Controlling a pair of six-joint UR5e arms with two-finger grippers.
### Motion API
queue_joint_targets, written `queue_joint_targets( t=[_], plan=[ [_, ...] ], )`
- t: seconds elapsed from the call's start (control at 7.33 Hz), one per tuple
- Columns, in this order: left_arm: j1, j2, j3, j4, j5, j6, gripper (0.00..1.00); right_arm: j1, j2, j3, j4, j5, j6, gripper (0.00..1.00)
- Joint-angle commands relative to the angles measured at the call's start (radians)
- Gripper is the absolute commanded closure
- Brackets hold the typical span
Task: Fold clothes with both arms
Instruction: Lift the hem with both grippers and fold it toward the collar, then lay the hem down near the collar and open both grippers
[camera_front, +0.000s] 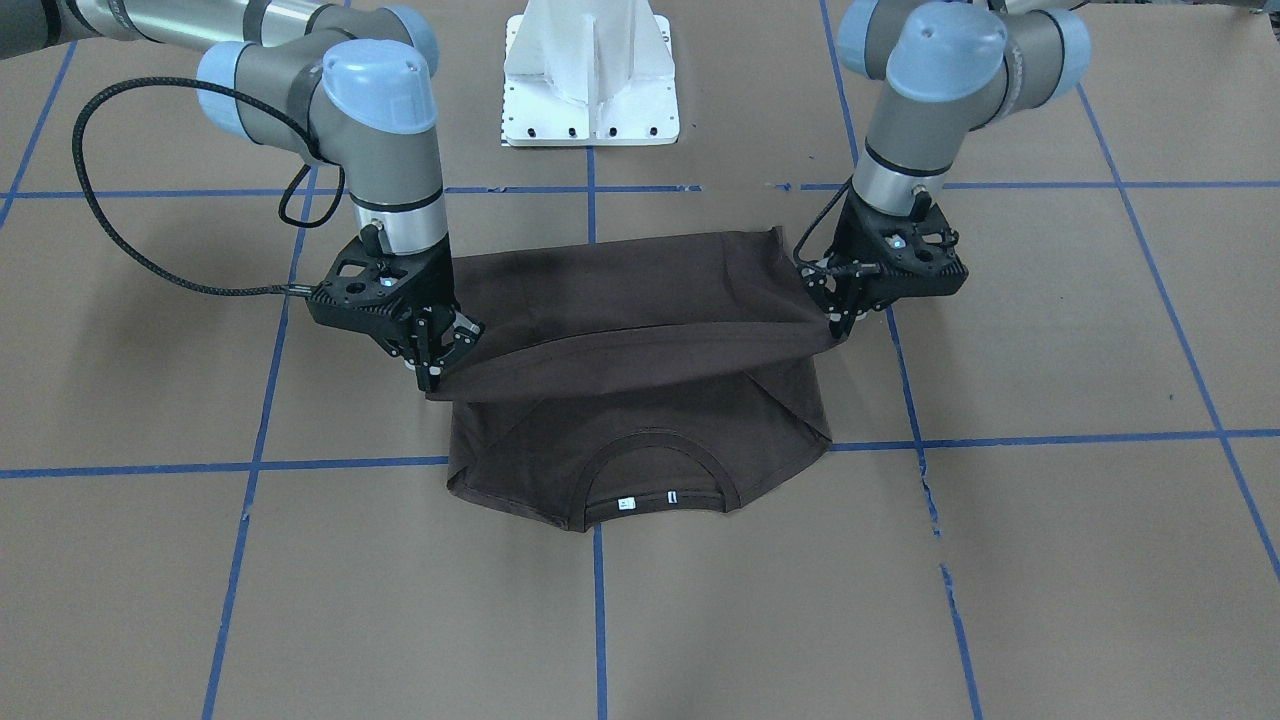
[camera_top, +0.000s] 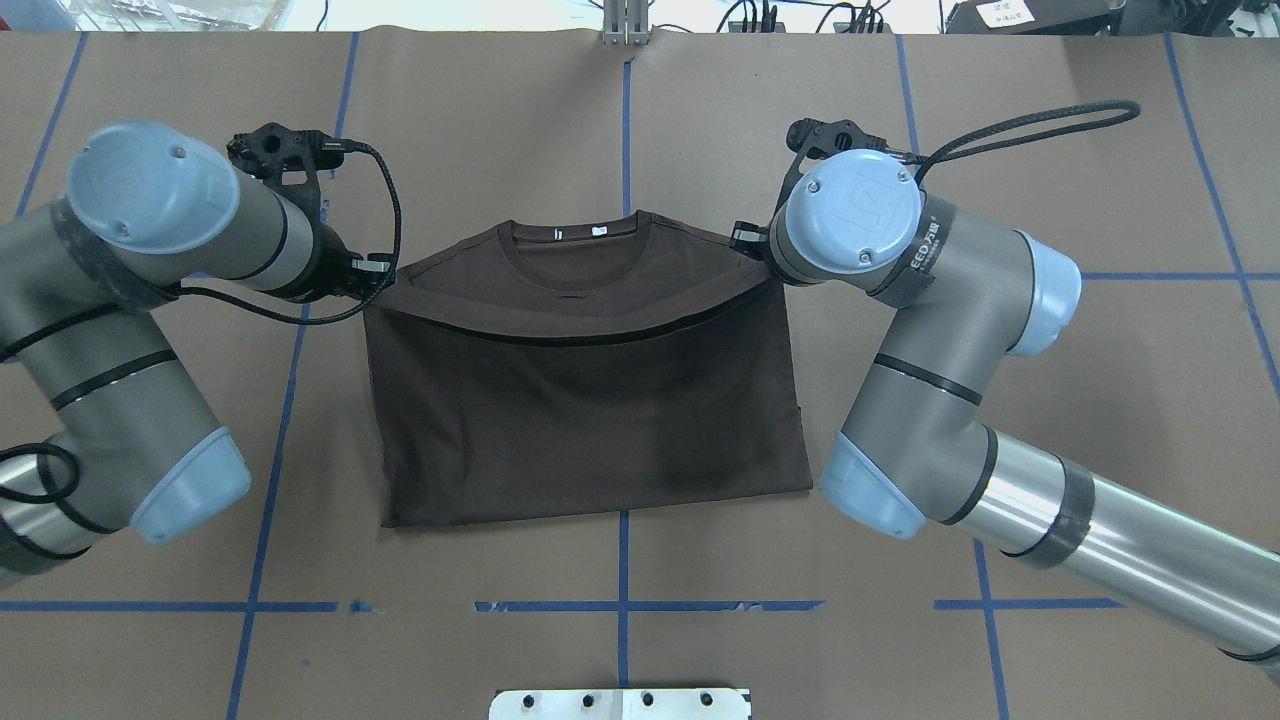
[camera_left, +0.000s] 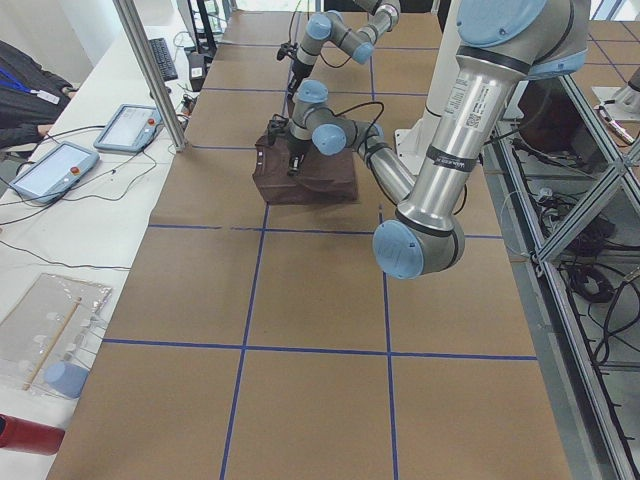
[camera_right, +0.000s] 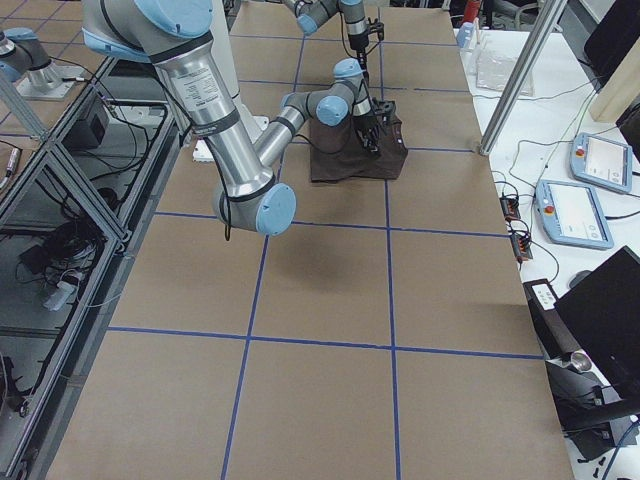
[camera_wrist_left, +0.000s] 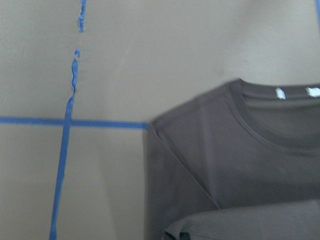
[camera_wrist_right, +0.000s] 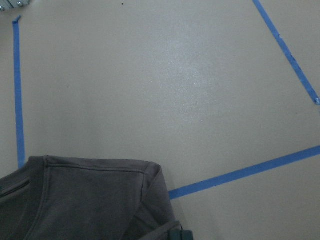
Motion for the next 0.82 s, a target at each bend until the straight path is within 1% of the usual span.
queue_joint_targets(
  t=[0.0, 0.14, 0.27, 0.68],
  plan=[
    [-0.004, -0.032, 0.116, -0.060, 0.015, 0.004, 1.00, 0.002, 0.036, -0.120, 0.064, 0.000, -0.005, 1.00],
    [-0.002, -0.046, 0.156, -0.074, 0.015, 0.002, 1.00, 0.002, 0.034, -0.129, 0.064, 0.000, -0.005, 1.00],
    [-0.002, -0.048, 0.174, -0.086, 0.015, 0.002, 1.00, 0.001, 0.036, -0.141, 0.064, 0.000, -0.007, 1.00],
    [0.006, -0.049, 0.187, -0.088, 0.015, 0.002, 1.00, 0.001, 0.033, -0.155, 0.064, 0.000, -0.010, 1.00]
  ],
)
